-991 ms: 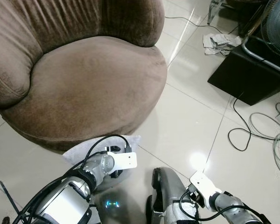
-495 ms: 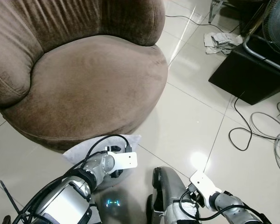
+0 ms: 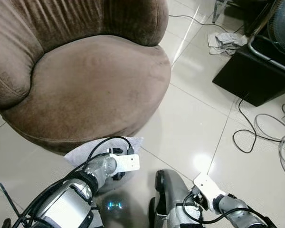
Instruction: Move the pillow to the sofa from floor
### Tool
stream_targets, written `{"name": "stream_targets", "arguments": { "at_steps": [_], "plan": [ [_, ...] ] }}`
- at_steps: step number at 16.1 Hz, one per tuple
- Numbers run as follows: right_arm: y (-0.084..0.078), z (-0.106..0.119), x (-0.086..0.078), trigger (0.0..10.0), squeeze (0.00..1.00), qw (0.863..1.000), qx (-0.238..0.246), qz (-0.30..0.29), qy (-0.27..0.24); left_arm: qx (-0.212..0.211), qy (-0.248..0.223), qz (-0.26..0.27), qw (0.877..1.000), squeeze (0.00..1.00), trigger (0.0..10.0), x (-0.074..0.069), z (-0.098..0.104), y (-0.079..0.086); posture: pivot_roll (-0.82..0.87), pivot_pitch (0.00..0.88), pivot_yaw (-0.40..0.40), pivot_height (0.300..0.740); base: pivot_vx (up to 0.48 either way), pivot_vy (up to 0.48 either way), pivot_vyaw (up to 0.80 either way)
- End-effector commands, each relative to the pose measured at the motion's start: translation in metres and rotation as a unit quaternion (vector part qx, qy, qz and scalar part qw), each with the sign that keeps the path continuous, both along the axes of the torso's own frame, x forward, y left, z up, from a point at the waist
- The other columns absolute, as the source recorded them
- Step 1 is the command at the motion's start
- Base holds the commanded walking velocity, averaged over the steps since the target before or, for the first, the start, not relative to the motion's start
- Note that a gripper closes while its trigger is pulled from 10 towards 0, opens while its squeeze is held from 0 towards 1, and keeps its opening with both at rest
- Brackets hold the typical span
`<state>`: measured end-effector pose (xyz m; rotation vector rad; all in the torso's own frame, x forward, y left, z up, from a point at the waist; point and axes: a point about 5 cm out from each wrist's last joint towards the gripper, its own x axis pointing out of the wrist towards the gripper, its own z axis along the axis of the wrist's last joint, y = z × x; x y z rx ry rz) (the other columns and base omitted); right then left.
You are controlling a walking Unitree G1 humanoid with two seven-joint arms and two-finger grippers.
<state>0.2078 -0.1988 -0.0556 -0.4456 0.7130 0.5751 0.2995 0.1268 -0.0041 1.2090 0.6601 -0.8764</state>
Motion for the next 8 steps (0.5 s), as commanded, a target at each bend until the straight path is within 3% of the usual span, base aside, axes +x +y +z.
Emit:
{"name": "stream_targets", "arguments": {
  "at_steps": [1, 8],
  "plan": [
    [-0.0061, -0.0055, -0.0101, 10.0, 0.0, 1.0, -0.004, -0.01, 0.021, -0.007, 0.007, -0.005, 1.0, 0.0, 10.0, -0.003, -0.0024, -0.0032, -0.04, 0.264, -0.179, 0.598, 0.0, 0.0, 0.0],
    [-0.0044, -0.0057, -0.0098, 10.0, 0.0, 1.0, -0.004, -0.009, 0.021, -0.006, 0.008, -0.005, 1.0, 0.0, 10.0, -0.0028, -0.0022, -0.0013, -0.08, 0.263, -0.183, 0.598, 0.0, 0.0, 0.0]
  ]
}}
